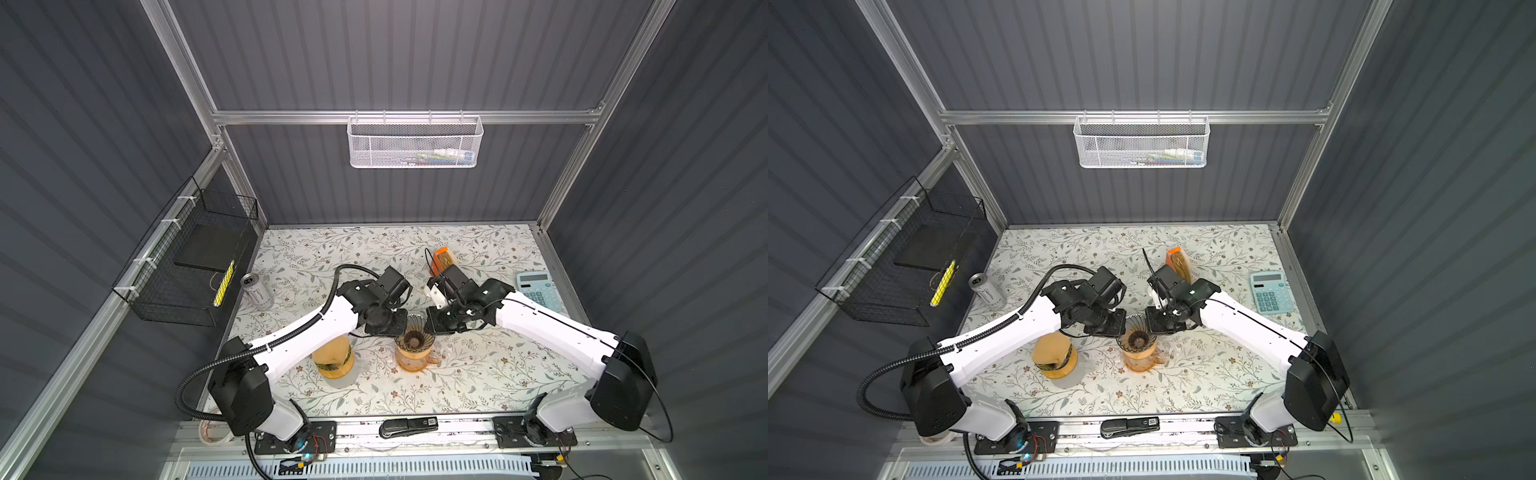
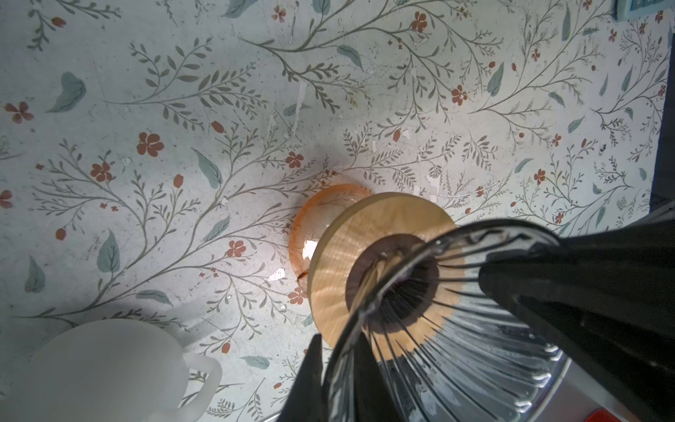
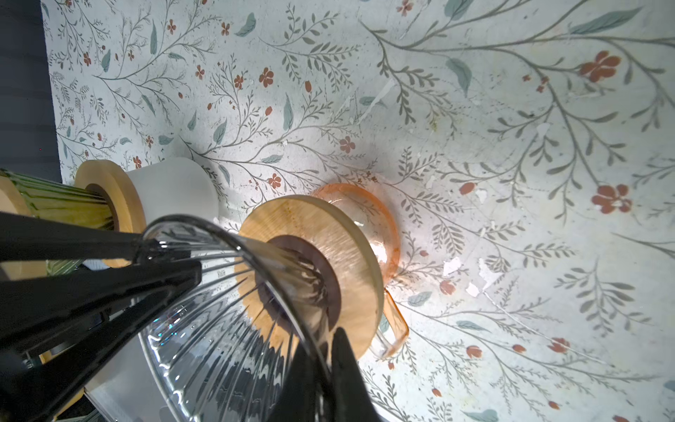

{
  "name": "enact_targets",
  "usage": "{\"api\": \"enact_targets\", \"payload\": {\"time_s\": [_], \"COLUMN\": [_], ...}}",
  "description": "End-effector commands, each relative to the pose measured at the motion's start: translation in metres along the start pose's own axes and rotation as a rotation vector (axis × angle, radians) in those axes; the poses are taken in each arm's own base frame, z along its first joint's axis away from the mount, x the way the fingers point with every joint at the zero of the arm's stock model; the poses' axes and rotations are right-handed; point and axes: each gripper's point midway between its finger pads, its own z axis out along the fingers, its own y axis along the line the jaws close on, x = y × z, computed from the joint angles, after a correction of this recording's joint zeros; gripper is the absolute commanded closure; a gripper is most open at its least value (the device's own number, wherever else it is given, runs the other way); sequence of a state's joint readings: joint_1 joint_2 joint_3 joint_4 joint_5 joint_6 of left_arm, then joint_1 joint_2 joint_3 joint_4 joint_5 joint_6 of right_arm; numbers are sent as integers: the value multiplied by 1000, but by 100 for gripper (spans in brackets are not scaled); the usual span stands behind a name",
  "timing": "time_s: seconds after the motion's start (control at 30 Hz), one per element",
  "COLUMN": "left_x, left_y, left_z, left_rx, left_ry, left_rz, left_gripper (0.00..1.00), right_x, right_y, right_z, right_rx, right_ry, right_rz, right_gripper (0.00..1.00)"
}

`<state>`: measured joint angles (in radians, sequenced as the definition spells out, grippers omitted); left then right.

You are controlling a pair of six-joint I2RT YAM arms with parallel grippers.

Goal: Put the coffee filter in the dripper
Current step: 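Hold the dripper seated in the ring with the right gripper, adjusting it, then open the right gripper to release the dripper on the ring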

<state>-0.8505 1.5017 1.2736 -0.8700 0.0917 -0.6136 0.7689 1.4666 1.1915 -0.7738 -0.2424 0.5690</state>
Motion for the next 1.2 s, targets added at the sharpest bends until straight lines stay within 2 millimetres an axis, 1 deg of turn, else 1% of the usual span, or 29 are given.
{"api": "enact_targets", "payload": {"time_s": [0.0, 0.17, 0.27, 0.47, 0.77, 1.17], "left_x": [-7, -10, -11, -12, -18, -22], "left_y": [-2, -3, -4, -3, -8, -14], "left_z": [-4, -7, -8, -10, -15, -25], "left_rx": [-6, -3, -2, -5, 6, 24], "left_ry": [-36, -52, -57, -65, -86, -103], "left_rz": [20, 22, 24, 27, 36, 47], "left_gripper": [82, 80, 80, 79, 76, 74], "right_x": [10, 8, 6, 1, -5, -10], "right_y": [-7, -6, -5, -3, 1, 0], "right_z": [2, -1, -3, -7, -17, -40], "right_rx": [52, 53, 52, 57, 64, 82], "right_ry": [46, 39, 35, 17, -4, -68], "right_rz": [-29, -32, -31, -40, -57, -60], "right_gripper": [89, 85, 80, 77, 73, 67]}}
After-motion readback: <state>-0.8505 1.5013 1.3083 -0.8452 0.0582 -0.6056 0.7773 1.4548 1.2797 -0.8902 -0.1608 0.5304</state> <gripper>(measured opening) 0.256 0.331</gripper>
